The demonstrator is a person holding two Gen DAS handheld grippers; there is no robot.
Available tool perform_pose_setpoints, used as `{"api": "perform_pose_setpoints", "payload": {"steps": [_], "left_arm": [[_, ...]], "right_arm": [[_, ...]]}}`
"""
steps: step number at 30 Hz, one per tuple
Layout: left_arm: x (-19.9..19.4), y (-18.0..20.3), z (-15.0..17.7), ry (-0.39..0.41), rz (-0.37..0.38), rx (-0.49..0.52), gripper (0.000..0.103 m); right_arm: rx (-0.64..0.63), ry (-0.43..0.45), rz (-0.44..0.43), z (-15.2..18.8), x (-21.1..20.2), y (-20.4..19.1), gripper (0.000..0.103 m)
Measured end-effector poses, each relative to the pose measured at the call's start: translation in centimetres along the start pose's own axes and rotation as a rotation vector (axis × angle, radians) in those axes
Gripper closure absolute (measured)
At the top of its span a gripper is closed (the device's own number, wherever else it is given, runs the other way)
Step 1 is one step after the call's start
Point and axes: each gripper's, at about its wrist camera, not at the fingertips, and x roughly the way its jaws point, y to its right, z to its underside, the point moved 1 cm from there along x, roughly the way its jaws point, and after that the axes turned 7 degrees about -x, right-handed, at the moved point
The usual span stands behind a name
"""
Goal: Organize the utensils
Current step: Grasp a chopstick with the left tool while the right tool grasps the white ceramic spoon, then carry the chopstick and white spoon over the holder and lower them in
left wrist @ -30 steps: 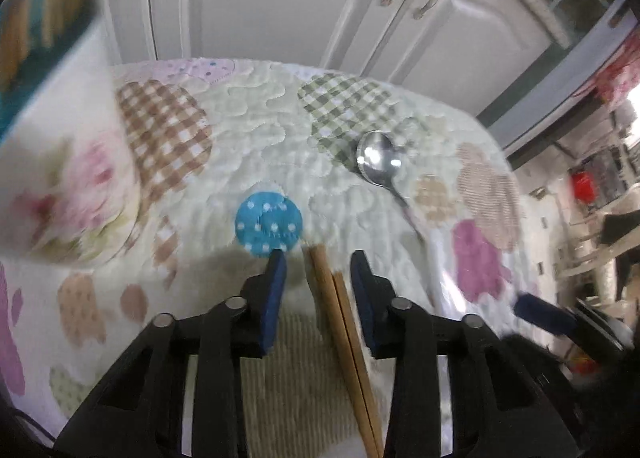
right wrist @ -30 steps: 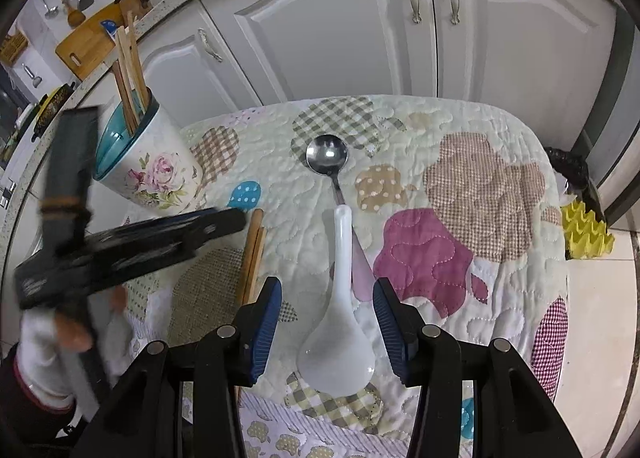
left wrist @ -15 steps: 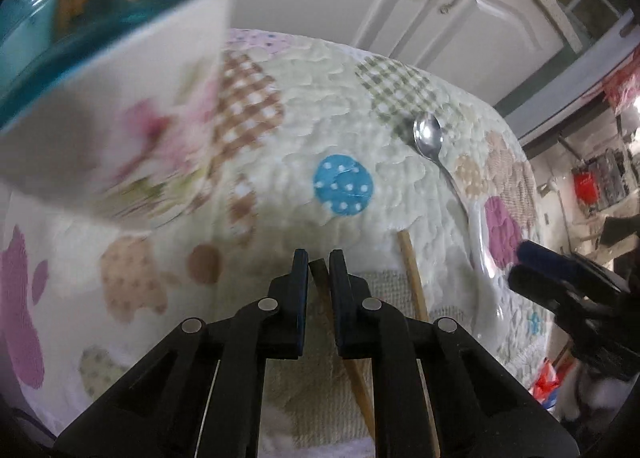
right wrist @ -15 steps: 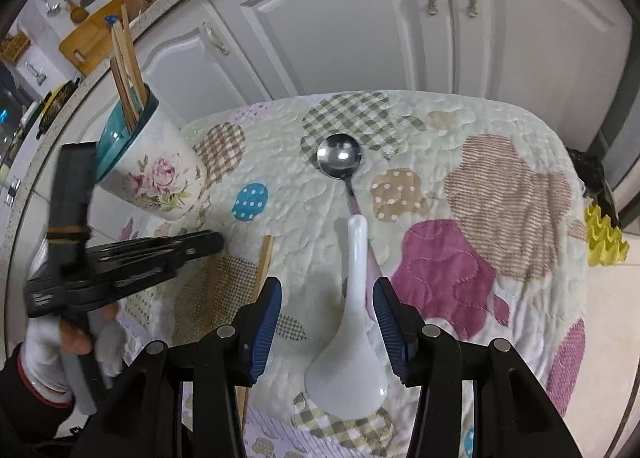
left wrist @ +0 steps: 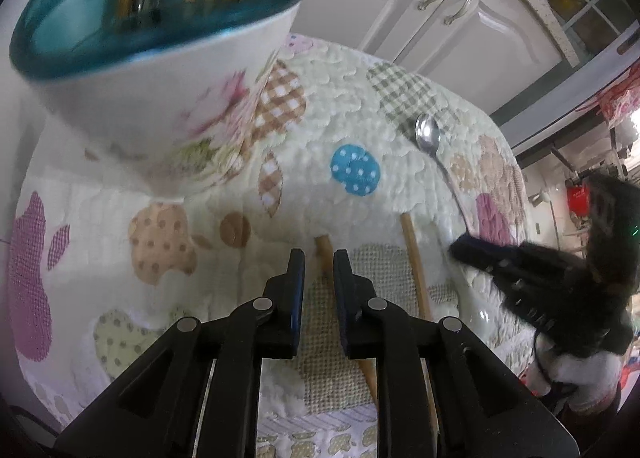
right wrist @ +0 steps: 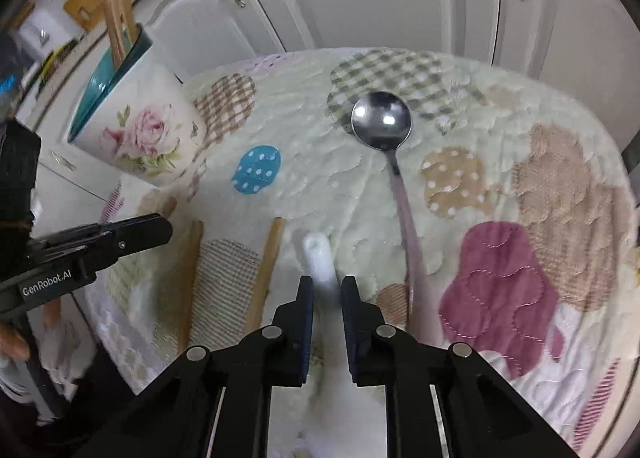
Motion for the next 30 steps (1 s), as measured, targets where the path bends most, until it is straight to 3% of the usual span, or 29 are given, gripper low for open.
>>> {"api": "perform_pose_setpoints", "payload": {"steps": [3,6,12,14,15,18,30], "left_arm": [[0.2,0.0,0.3,-0.006,0.004,-0.001,0.087],[0.7,0.3,0.1,-0.006,0.000,-0.001,0.083],[2.8,1.6,0.3,-0.032,-0.041,0.038,0.083],[3.0,2.0,0.3,-0.011,-0.052,0.062,0.084],[3.0,2.1,0.3,-0.004,-0.052,0.072,0.086],[2.9,1.7,0.2,-0.007,-0.027,0.071,0.091],[-6.9,1.4,-0.4,0.165,0.104,0.074,0.095]], "right_arm": [[-0.008,0.038,0.013,-0.3,-1.4,0.2,0.088],[-0.046,0.016,0.037,-0.7,-1.5,0.0,0.073],[-0.068,-0.025,0.038,-0.9,0.9,-0.7,0.073],[-0.080,-0.004,0.054,-1.1,1.6,-1.1,0.078],[-0.087,0.005,0.065,-1.3,1.7,-1.2,0.088],[-0.065,0.019,0.042,-1.4,1.3,-1.0,0.090],[-0.026,0.216,0.002,-0.8,-7.5,-1.2,0.090]]}}
